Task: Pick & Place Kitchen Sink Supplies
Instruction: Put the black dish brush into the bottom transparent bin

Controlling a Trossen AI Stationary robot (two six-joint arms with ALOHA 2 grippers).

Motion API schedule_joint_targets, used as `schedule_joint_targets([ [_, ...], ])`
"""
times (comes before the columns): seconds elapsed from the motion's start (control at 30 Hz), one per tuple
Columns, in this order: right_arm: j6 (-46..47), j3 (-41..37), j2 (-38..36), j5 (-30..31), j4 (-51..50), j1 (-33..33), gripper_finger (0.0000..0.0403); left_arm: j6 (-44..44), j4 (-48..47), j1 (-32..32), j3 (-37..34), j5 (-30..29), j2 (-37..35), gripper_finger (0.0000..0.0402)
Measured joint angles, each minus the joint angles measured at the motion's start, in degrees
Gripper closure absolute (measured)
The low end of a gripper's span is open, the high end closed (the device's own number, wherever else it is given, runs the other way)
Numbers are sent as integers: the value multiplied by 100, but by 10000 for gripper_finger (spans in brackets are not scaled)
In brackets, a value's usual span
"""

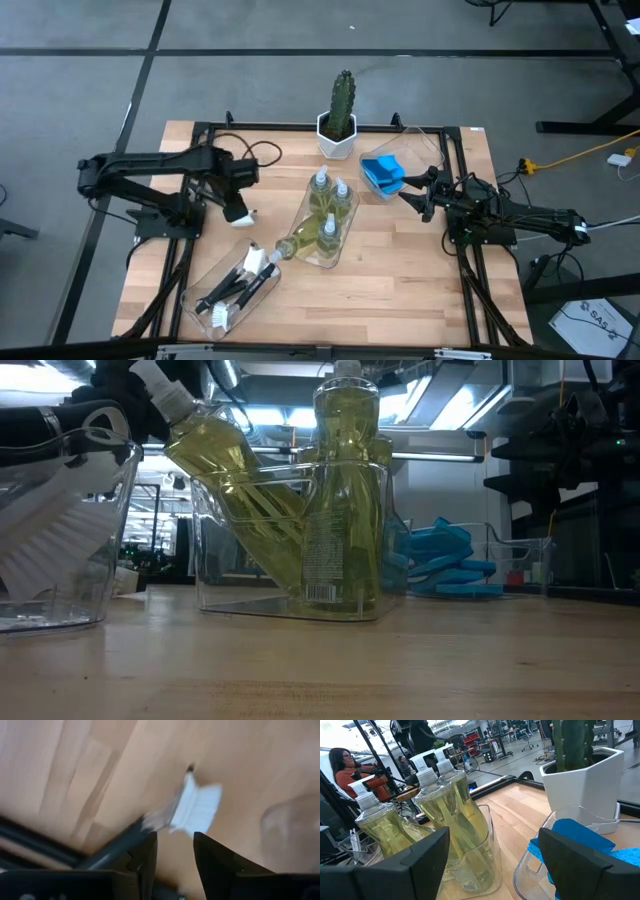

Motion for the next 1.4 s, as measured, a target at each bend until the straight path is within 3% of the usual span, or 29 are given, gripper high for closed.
schedule_joint_targets([
  [0.37, 0, 0, 1, 0, 0, -2, 102, 1236, -585, 158, 70, -154, 896, 283],
  [0.6, 0, -2, 2, 0, 0, 1, 102, 1342, -907, 568, 70, -457, 1461, 275],
  [0.8, 0, 0, 2, -2, 0, 0, 102, 1438, -913, 672, 22, -396, 1746, 232],
  [1.07, 0, -1, 0, 0, 1, 1, 102, 1287, -548, 800, -597, -244, 1781, 157],
  [1.4, 0, -2, 0, -2, 0, 0, 102, 1836, 191, 921, -971, -461, 1781, 143],
])
